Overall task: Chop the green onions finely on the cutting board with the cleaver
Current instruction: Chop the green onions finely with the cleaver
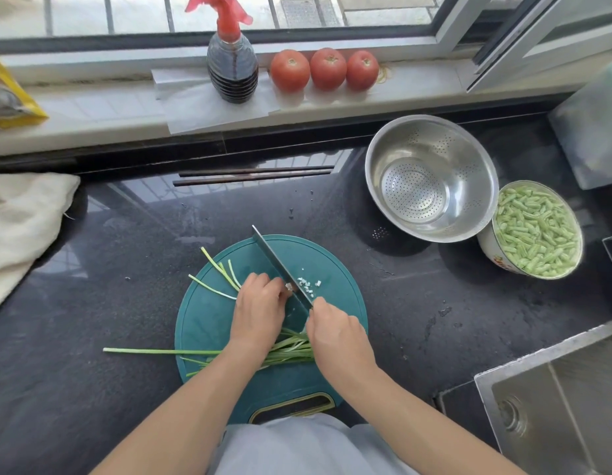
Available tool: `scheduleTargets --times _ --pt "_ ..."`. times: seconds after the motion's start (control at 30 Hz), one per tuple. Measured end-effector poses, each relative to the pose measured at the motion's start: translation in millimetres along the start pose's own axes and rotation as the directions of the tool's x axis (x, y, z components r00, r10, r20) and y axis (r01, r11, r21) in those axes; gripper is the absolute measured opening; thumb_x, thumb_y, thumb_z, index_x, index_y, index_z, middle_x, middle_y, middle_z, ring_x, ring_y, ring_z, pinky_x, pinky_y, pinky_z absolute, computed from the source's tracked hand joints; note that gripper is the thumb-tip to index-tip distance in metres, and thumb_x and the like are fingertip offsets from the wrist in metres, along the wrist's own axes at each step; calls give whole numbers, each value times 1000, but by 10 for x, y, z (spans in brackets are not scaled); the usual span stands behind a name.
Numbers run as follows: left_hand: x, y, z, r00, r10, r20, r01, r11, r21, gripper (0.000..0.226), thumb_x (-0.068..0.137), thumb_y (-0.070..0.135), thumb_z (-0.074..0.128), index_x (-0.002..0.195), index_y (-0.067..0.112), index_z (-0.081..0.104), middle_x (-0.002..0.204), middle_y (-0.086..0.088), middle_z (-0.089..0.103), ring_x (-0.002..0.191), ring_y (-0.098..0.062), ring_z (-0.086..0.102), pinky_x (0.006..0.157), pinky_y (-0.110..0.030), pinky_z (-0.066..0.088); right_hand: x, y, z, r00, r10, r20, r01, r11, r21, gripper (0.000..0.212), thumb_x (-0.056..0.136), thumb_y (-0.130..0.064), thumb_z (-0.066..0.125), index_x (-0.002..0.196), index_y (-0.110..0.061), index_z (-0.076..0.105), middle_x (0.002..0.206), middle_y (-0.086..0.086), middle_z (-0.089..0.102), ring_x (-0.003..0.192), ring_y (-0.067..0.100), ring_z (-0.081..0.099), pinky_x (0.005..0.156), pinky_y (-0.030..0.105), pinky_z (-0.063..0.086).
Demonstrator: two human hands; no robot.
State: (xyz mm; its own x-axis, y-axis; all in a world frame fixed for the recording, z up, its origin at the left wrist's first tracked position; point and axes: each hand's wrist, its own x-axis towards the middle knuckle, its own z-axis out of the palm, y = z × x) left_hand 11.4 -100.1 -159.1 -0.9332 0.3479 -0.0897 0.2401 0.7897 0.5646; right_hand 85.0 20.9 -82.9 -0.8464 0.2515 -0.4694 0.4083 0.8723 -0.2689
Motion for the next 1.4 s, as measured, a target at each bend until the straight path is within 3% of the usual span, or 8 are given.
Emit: scheduleTargets --times 0.23,0.33,0.4,0.5,0.7,0.87,1.1,1.4 --pt "-35 -51 -7 976 218 -25 -214 971 103 20 83 1 73 67 7 62 67 -7 50 70 -27 43 59 -39 39 197 -96 17 997 -18 -79 22 999 47 21 105 -30 35 90 -20 45 84 2 65 74 30 65 65 45 53" --pt "-92 -111 1 964 263 -29 -257 957 134 6 88 3 69 83 5 71 74 -7 54 74 -27 45 63 -41 45 195 -29 -14 994 3 -109 5 997 76 22 105 -30 35 89 -20 45 82 -1 63 73 26 63 63 41 49" --pt "-116 -135 -15 961 276 -24 -270 951 152 9 88 2 70 96 4 74 78 -8 56 75 -28 47 65 -42 47 144 27 -27 994 -3 -113 12 997 79 22 105 -29 35 86 -20 42 78 -2 58 70 28 59 60 40 41" --pt "-123 -127 -25 969 247 5 -244 956 163 18 81 -5 72 96 5 75 77 -7 54 74 -27 45 64 -39 45 12 40 -18 998 -2 -64 7 998 69 23 104 -28 34 83 -20 38 74 -1 55 66 32 53 60 41 40" --pt "-110 -90 -53 990 138 25 -140 977 161 16 73 -8 76 76 7 71 68 -4 48 69 -25 42 56 -33 31 -108 -67 70 1000 20 -18 -19 999 43 21 105 -27 33 86 -19 35 83 5 61 76 37 59 66 45 47" --pt "-84 -75 -68 988 151 22 -152 977 147 20 71 -9 77 71 8 66 66 -5 47 67 -25 43 58 -30 26 135 -206 134 996 11 -93 -7 999 48 20 105 -29 34 91 -18 43 87 7 66 78 37 64 65 44 49" --pt "-77 -114 -55 991 122 -52 -119 990 70 19 86 4 72 71 9 61 70 -4 48 72 -24 39 63 -38 37 112 -64 17 992 19 -126 -7 996 92 22 105 -29 36 89 -18 45 80 2 62 71 33 60 63 44 46" --pt "-84 -143 -75 990 136 -42 -129 982 141 17 87 13 74 73 13 64 75 0 56 79 -26 45 68 -38 31 -35 -108 123 999 29 -33 -27 997 65 21 104 -28 36 87 -17 42 82 5 63 75 34 61 68 46 51"
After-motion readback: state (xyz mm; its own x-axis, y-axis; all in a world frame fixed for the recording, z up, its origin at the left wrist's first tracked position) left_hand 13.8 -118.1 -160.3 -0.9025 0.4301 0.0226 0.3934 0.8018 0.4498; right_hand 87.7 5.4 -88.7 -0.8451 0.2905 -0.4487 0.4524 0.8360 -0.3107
